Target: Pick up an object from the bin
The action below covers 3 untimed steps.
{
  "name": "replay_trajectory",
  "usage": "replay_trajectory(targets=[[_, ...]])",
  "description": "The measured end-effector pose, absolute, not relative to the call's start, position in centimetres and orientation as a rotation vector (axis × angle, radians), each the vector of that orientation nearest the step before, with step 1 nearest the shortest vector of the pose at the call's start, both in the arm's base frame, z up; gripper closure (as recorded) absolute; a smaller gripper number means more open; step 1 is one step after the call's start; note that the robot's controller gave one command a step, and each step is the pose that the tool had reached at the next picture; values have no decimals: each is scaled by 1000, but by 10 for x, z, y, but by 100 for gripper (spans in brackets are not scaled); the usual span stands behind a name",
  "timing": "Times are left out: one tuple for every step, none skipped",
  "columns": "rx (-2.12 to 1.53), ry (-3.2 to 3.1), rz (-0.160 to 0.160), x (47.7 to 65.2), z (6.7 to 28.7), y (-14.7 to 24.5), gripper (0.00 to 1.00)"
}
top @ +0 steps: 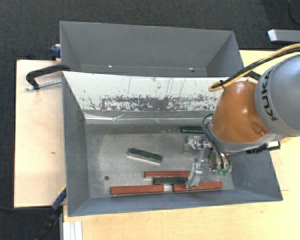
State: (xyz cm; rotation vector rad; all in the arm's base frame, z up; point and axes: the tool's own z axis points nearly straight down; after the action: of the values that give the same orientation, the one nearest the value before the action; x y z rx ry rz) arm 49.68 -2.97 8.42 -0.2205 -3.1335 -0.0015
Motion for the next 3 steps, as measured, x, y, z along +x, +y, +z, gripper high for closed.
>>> replay_trajectory(targets=[[-438,-3113,-3,502,72,-22,100],[-437,-3114,-3,502,72,-22,100],[-413,-3113,-1,506,124,-9,100]])
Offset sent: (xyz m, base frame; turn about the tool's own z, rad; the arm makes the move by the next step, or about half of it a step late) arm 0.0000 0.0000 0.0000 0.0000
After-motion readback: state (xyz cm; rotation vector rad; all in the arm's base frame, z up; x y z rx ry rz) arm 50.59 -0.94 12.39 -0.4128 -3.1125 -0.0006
